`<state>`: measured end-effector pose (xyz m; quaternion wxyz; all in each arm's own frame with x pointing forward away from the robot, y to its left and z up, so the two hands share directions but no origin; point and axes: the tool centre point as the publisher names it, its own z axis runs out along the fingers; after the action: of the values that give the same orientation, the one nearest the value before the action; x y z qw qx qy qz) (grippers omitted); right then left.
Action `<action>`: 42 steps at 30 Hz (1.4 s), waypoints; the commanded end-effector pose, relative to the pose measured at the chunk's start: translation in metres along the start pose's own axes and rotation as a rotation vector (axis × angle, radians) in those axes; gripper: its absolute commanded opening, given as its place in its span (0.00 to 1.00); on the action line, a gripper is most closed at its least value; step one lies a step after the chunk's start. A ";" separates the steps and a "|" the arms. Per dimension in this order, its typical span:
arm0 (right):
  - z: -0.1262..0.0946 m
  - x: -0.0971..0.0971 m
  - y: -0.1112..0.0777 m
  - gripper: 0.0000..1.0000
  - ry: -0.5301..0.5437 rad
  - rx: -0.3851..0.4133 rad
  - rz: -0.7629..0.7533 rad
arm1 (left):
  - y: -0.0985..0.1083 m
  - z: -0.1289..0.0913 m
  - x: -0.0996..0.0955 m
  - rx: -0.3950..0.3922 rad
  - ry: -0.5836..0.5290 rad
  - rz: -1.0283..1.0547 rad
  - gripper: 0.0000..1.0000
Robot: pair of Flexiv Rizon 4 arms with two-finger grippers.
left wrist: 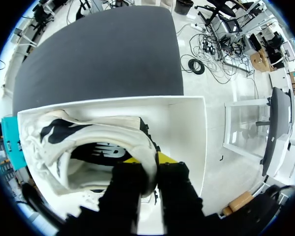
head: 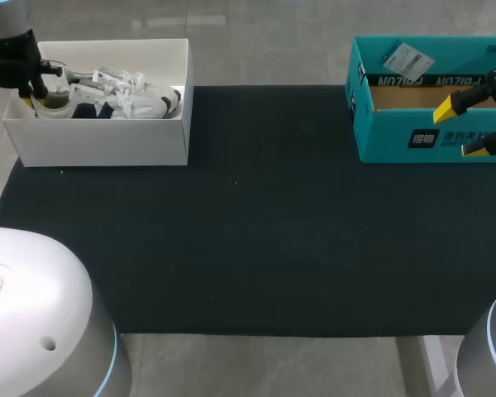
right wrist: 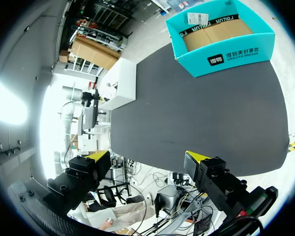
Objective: Take the shoe out of the shoebox, open the shoe tongue, remove and reinsert the insole, then place the shoe into the shoebox
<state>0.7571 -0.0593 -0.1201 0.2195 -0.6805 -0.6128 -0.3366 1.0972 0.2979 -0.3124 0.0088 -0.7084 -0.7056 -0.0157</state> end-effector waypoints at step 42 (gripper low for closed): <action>0.001 0.000 0.001 1.00 -0.003 0.001 0.002 | 0.000 -0.113 -0.014 0.003 -0.008 -0.056 0.00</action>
<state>0.7571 -0.0593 -0.1201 0.2194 -0.6805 -0.6127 -0.3367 1.0976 0.2796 -0.2019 0.0076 -0.6880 -0.7256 -0.0107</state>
